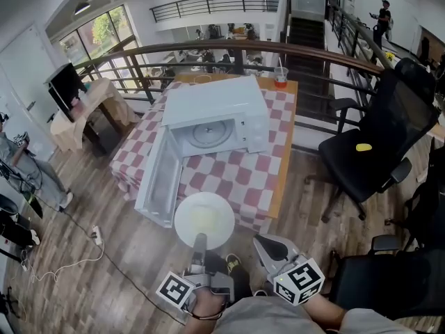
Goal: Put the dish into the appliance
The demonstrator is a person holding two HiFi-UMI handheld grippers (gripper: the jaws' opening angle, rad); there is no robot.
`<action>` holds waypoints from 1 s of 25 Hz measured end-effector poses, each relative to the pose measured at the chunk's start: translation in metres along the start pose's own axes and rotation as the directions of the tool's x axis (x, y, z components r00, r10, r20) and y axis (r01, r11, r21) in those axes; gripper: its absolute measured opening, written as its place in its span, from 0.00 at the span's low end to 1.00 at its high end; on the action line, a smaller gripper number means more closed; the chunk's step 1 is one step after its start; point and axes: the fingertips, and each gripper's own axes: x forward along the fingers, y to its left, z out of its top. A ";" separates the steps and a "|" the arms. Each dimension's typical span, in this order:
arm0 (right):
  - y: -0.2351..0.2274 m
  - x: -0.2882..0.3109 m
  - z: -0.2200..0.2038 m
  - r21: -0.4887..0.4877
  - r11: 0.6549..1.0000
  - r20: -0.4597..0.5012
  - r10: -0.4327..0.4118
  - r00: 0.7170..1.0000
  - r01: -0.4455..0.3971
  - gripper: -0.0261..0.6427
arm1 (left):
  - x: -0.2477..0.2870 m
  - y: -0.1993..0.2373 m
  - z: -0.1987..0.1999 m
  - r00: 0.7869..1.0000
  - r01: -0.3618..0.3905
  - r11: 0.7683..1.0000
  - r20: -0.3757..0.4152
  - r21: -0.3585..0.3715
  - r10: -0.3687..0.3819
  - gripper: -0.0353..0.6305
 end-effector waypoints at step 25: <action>-0.057 0.161 0.045 -0.029 0.999 -0.028 -0.021 0.999 0.020 0.04 | 0.161 0.021 0.073 0.997 -0.030 0.999 -0.066 -0.017 0.028 0.10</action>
